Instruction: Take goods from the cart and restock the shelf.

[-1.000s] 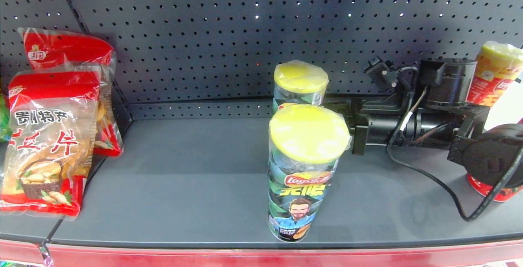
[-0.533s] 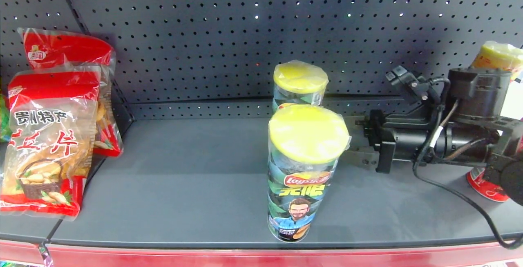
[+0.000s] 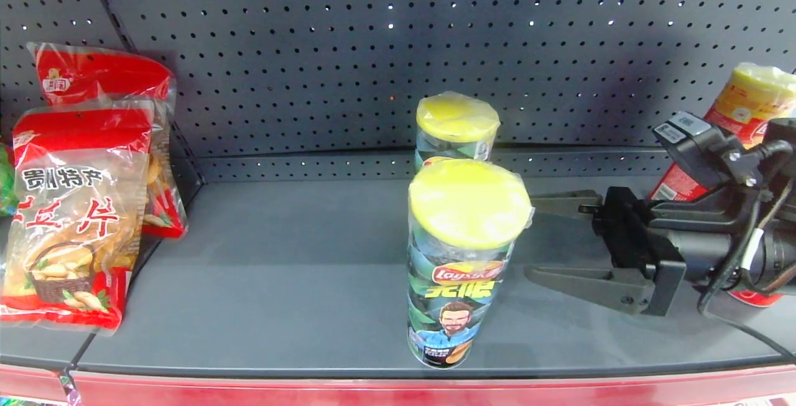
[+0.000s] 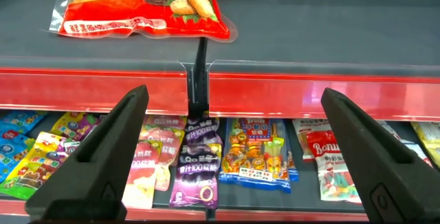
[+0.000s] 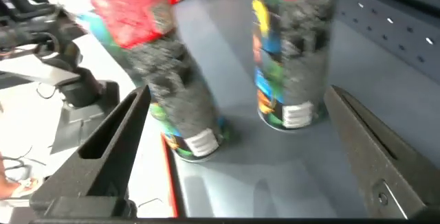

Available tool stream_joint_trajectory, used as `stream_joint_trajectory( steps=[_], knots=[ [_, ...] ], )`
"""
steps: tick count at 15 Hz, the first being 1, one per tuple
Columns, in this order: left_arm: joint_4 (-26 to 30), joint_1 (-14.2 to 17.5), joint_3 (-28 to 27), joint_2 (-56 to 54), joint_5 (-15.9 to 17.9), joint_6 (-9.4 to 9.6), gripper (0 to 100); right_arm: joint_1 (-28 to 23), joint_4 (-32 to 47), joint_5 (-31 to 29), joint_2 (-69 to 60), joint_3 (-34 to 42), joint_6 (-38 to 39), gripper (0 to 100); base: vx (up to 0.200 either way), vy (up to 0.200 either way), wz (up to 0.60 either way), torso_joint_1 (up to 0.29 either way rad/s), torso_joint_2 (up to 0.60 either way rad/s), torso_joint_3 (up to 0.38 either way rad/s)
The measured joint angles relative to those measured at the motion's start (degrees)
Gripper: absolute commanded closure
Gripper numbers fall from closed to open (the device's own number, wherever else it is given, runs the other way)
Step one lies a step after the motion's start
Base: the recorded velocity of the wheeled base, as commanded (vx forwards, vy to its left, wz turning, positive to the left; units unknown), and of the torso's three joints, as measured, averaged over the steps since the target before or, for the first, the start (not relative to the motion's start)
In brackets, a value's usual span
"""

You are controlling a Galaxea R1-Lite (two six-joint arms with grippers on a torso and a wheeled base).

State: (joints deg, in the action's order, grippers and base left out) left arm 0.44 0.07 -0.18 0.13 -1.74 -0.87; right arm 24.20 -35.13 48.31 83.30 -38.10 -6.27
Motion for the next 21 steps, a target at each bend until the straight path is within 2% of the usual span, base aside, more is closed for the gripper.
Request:
stream_joint_trajectory(
  steps=[5, 11, 21],
  knots=[
    [0.0, 0.0, 0.0, 0.0, 0.0, 0.00, 0, 3.5, 0.0, 0.0, 0.7, -0.7, -0.8, 0, 0.000, 0.000, 0.00, 0.000, 0.00, 0.000],
    [0.0, 0.0, 0.0, 0.0, 0.0, 0.00, 0, 5.9, 0.0, 0.0, 5.5, -6.8, -2.8, 0, 0.000, 0.000, 0.00, 0.000, 0.00, 0.000],
    [0.0, 0.0, 0.0, 0.0, 0.0, 0.00, 0, 6.4, 0.0, -0.1, 5.2, -5.1, -3.4, 0, 0.000, 0.000, 0.00, 0.000, 0.00, 0.000]
  ],
)
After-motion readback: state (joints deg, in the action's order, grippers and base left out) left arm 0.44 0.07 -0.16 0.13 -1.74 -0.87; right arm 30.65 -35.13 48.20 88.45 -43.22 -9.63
